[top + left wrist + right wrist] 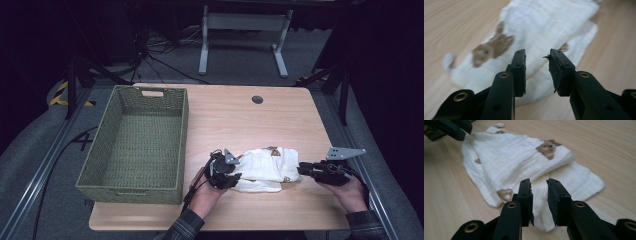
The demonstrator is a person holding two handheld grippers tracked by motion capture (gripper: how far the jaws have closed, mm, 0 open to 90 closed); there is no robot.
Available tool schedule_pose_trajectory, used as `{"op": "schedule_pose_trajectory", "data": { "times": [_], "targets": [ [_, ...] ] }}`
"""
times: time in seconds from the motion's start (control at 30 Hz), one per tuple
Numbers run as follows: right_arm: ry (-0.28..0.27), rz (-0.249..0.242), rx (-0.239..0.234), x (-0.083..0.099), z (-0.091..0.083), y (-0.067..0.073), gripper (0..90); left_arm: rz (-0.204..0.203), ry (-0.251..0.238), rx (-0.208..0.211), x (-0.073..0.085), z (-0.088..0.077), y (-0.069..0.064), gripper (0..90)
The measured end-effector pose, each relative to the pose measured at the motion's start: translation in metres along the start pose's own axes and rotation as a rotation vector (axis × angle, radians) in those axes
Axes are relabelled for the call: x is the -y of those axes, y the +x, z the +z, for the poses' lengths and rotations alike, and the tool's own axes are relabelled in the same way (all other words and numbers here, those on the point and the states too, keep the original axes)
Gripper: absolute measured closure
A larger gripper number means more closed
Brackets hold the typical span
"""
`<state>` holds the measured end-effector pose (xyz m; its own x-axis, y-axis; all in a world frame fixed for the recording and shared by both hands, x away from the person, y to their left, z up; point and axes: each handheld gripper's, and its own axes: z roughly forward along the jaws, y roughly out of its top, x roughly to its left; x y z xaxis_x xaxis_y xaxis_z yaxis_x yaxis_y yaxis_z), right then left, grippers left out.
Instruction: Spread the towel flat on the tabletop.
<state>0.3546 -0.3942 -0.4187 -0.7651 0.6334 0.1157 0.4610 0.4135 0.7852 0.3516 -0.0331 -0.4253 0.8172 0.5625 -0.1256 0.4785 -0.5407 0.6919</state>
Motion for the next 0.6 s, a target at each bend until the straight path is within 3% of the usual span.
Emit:
{"op": "schedule_pose_trajectory", "data": {
  "times": [0.3,0.5,0.6],
  "targets": [
    [0.069,-0.062,-0.088,-0.002,0.026,0.021,64.9,0.086,0.027,0.09,-0.009,0.028,-0.028,66.2],
    [0.099,-0.091,-0.098,-0.002,0.036,0.026,63.6,0.147,0.029,0.095,-0.017,0.048,-0.04,63.7],
    [0.113,-0.097,-0.096,-0.002,0.039,0.026,64.9,0.165,0.058,0.084,-0.018,0.054,-0.04,64.9]
  ]
}}
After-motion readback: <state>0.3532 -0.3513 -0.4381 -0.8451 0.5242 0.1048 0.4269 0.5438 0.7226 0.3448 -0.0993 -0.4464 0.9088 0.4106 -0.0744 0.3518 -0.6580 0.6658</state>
